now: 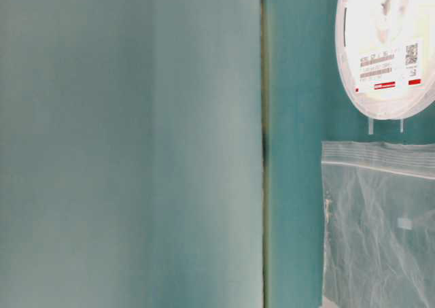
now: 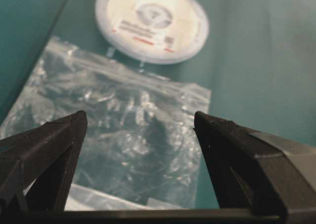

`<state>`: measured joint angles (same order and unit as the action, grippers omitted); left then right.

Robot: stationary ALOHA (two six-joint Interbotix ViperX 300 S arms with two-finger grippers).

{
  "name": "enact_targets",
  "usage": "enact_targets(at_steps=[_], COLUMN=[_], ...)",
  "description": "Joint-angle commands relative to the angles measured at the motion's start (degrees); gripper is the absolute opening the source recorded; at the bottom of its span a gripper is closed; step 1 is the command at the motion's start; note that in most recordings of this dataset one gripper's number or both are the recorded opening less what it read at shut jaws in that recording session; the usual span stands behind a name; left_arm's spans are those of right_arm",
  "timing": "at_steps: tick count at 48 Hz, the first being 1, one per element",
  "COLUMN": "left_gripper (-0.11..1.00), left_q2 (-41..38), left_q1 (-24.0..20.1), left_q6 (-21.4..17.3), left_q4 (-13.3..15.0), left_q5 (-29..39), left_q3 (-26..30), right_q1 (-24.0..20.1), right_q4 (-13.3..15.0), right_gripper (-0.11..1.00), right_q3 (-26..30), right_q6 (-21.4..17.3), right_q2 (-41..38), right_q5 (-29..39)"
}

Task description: Take out the reel from the clear zip bag.

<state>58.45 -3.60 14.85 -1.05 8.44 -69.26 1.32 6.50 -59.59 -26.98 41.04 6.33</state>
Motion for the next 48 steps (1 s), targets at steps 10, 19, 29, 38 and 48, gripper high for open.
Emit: enact_targets(at_steps=[10, 19, 29, 38, 48], left_gripper=[0.94, 0.94, 0.94, 0.94, 0.94], left_q2=[-0.09, -0.26, -0.35, -0.44, -0.53], left_q1=[0.09, 0.18, 0.18, 0.18, 0.26], left_q6=[-0.09, -0.26, -0.26, -0.62, -4.83], left_q4=[-0.18, -0.18, -0.18, -0.18, -0.18], left_q5=[-1.76, -2.2, -2.81, -2.81, -3.78], left_q3=[1.85, 1.76, 1.85, 1.76, 1.85], right_q1=[-1.41, -1.49, -1.49, -1.49, -1.49], right_q4=[0.62, 0.53, 0.53, 0.53, 0.53], right_gripper=[0.9, 0.9, 0.89, 0.89, 0.89], right_q3=[1.14, 1.05, 0.88, 0.88, 0.79], right_q6=[8.53, 9.05, 9.32, 9.23, 9.49], right_q2=[4.92, 6.24, 6.59, 6.59, 6.68], right_q5=[-0.53, -0.18, 0.0, 0.0, 0.26])
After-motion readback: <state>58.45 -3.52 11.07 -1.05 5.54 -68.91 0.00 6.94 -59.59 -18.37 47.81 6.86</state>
